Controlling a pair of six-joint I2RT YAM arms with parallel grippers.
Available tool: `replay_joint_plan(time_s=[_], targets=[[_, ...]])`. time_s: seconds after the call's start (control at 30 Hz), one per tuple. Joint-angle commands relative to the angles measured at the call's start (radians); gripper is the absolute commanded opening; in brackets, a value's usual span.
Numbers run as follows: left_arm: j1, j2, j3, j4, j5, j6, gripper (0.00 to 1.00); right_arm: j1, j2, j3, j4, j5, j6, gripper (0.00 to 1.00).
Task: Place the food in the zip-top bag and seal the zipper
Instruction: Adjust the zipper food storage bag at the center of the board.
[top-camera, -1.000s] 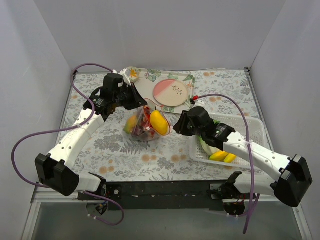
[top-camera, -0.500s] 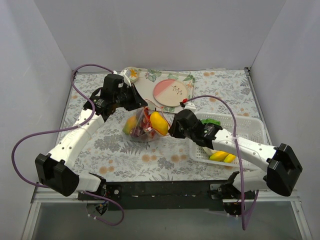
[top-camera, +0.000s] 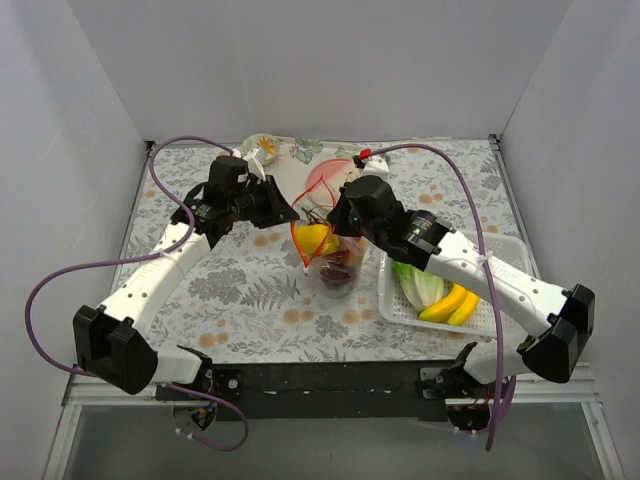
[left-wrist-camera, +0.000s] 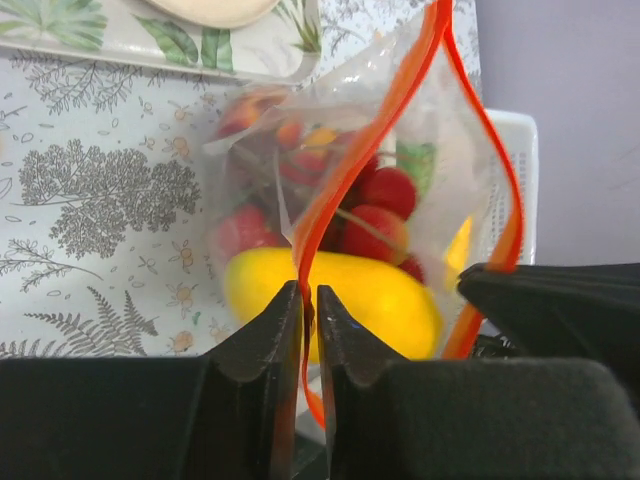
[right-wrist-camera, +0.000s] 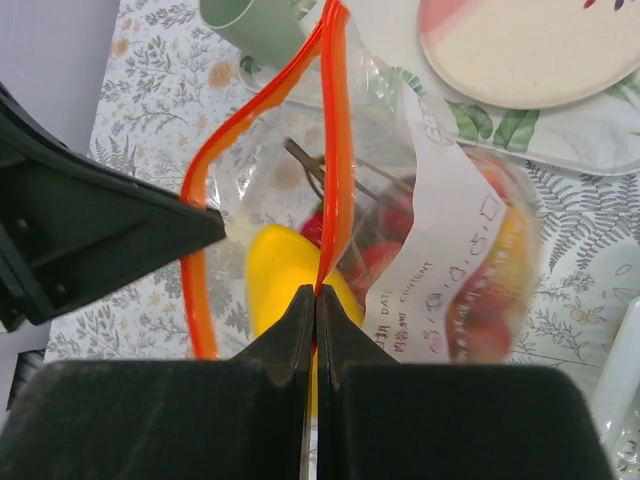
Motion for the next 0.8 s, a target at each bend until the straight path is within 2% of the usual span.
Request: replay_joint_plan(time_s=[0.0, 0.07, 0.13, 0.3, 0.4, 0.47, 0.57, 0.77], targets=[[-0.001, -0.036, -0.042, 0.040, 0.082, 0.027, 0.16, -0.002, 0.049, 0.062, -0.053, 0.004, -0.047, 0.01], [-0.001, -0.036, -0.047, 0.040, 0.077, 0.036, 0.26, -0.008, 0.061, 0.042, -0.019, -0.011, -0.055, 0.01], [-0.001, -0.039, -0.053, 0.043, 0.079, 0.045, 0.31, -0.019, 0.084, 0.053, -0.044, -0.016, -0.062, 0.01], [-0.001, -0.071, -0.065, 0.048, 0.074, 0.044, 0.38, -0.060, 0.084, 0.028, -0.049, -0.026, -0.065, 0.01], [-0.001, -0.103, -0.060, -0.001, -0.001, 0.039, 0.39, -0.103, 0.049, 0.018, -0.039, -0.039, -0.070, 0.01], [-0.001, -0.120, -0.056, -0.033, -0.081, 0.034, 0.36, -0.129, 0.035, 0.021, -0.041, -0.052, -0.076, 0.01], [-0.010, -0.165, -0.083, -0.069, -0.117, 0.013, 0.30, -0.134, 0.030, 0.034, -0.045, -0.054, -0.079, 0.01], [-0.210, -0.240, -0.192, -0.060, -0.330, -0.116, 0.28, -0.146, 0.027, 0.062, -0.048, -0.057, -0.079, 0.01]])
